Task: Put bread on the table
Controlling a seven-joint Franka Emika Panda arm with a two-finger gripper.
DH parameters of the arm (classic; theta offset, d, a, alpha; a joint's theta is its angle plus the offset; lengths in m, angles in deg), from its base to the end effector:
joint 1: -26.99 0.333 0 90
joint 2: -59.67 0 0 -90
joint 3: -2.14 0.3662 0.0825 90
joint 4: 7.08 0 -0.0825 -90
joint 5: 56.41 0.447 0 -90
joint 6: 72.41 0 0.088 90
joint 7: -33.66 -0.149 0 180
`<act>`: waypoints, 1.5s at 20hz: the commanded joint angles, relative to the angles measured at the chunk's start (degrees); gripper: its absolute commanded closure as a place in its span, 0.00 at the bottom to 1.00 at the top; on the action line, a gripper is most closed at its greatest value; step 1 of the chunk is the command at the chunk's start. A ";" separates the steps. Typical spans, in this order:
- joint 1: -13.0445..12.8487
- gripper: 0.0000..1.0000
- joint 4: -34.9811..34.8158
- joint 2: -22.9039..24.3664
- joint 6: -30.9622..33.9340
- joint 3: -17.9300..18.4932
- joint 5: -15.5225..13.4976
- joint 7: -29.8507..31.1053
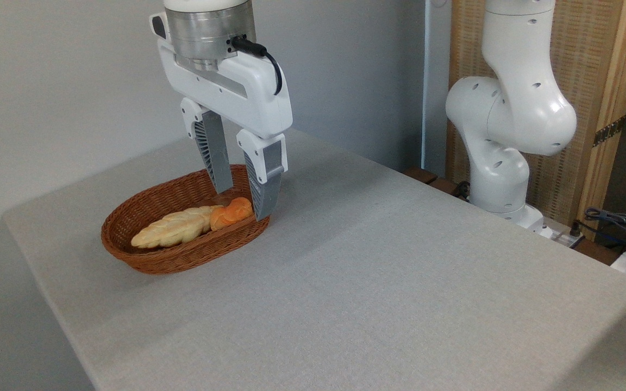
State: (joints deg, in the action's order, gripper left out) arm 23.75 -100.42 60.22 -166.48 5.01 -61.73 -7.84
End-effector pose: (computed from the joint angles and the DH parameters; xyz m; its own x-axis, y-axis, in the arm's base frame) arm 0.6207 -0.0171 0.6142 0.7475 -0.6596 0.0782 -0.6639 -0.7458 0.0551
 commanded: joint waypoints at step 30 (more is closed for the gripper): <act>-5.81 0.42 -17.05 -11.62 -36.35 -18.87 -2.86 14.96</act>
State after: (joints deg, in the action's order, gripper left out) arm 18.29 -116.33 48.70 -201.44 -14.08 -64.36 7.59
